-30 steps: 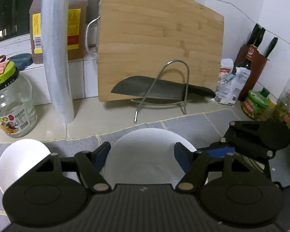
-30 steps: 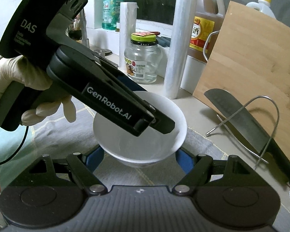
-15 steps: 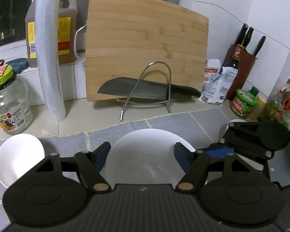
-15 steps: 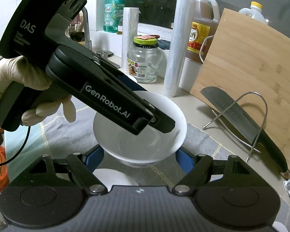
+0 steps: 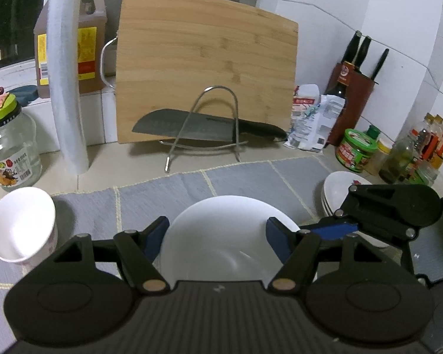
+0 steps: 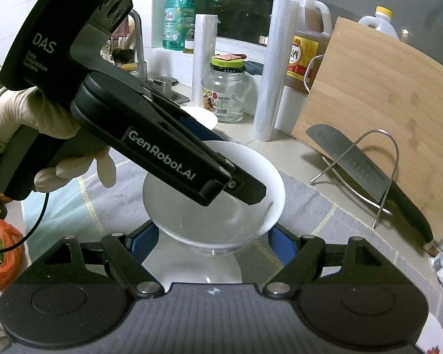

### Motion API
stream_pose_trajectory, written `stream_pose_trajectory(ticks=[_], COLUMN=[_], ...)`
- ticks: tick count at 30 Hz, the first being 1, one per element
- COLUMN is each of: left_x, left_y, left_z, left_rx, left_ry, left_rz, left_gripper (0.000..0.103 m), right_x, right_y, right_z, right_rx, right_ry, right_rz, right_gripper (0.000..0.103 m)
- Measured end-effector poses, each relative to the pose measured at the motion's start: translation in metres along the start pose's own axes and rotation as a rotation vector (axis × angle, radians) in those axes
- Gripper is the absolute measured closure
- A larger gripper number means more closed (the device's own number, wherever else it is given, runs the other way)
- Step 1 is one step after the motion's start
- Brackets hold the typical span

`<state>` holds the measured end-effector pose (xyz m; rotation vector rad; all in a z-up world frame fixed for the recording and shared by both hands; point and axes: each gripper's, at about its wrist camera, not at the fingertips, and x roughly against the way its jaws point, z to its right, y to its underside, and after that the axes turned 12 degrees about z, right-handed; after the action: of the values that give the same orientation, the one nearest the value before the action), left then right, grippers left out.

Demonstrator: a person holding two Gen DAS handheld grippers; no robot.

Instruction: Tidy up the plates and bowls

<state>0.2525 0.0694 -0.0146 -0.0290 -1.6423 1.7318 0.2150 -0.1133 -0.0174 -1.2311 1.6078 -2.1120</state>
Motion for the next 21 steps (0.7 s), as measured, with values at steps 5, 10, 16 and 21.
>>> stream_pose_trajectory(ticks=[5, 10, 16, 21], left_x=[0.004, 0.004, 0.006, 0.007], left_y=[0.006, 0.015, 0.022, 0.027], left_z=[0.01, 0.016, 0.019, 0.02], left_rx=[-0.005, 0.003, 0.014, 0.025], left_ry=[0.018, 0.037, 0.048, 0.048], left_rz=[-0.008, -0.024, -0.036, -0.045], left_gripper=[0.032, 0.032, 0.032, 0.032], right_x=[0.008, 0.012, 0.016, 0.017], right_y=[0.008, 0.016, 0.021, 0.024], right_z=[-0.003, -0.005, -0.008, -0.01], right_rx=[-0.012, -0.025, -0.041, -0.045], right_ry=[0.003, 0.002, -0.003, -0.009], right_rz=[-0.014, -0.035, -0.05, -0.06], right_gripper=[0.019, 0.019, 0.019, 0.019])
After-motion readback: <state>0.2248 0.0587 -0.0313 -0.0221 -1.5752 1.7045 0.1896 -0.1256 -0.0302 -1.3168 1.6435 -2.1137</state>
